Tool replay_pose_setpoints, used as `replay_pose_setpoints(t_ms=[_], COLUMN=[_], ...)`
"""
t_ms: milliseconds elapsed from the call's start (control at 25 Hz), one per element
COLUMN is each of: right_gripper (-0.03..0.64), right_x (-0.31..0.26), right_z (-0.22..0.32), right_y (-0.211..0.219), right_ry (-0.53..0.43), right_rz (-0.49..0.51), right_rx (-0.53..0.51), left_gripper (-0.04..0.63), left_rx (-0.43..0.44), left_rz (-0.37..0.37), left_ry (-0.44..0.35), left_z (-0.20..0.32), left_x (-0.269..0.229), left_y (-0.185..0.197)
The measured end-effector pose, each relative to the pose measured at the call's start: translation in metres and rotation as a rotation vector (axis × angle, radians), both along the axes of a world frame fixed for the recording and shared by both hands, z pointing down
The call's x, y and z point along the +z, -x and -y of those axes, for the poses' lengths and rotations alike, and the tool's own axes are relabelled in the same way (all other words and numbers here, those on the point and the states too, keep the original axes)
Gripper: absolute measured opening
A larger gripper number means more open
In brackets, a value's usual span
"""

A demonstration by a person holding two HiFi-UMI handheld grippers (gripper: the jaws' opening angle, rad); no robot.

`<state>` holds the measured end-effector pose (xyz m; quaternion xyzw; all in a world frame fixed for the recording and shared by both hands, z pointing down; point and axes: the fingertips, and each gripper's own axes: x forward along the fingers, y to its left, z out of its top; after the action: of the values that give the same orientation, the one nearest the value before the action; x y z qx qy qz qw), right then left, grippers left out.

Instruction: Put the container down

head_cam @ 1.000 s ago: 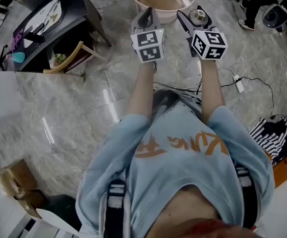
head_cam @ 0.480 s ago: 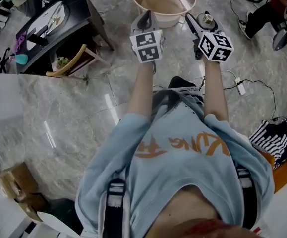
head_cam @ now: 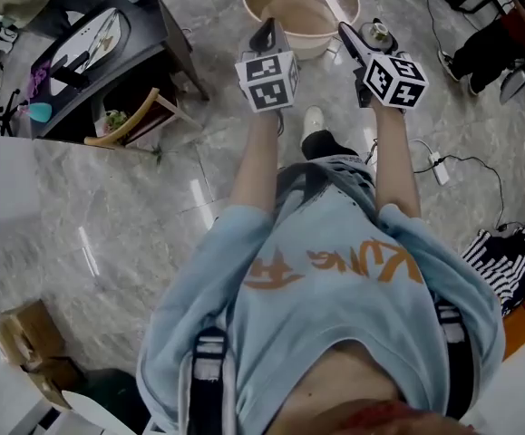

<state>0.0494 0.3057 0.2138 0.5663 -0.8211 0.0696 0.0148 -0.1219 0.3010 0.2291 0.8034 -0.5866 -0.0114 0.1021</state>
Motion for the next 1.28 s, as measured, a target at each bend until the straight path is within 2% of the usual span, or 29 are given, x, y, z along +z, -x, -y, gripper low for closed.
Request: replay_pose_setpoints(t_ms=[280,600,1000,1280], right_gripper=[0.360,0.360,0.360,0.360], right_x=[0.004,0.016,0.063,0.087], right_z=[0.055,0.154,0.297,0.398], right_y=[0.017,0.005,-0.037,-0.074], right_ry=[-0.019,0.011,0.096,0.161], right_rz=[0.046,0.102,0.068,0.067], right_rx=[-0.048,-0.067,-0.094,-0.096], left_gripper=[0.029,0.029,0.029,0.028], left_rx=[-0.068,-0.076,-0.060,-0.039], left_rz=[0.019,0.041,0.078,0.088], left_ry=[-0.004,0.042,0.184,0.231], left_z=[0.044,0.127,0.261,0.362], left_x=[0.002,0.017,0.082,0.095], left_y=[0.031,0.023,-0.025,-0.070])
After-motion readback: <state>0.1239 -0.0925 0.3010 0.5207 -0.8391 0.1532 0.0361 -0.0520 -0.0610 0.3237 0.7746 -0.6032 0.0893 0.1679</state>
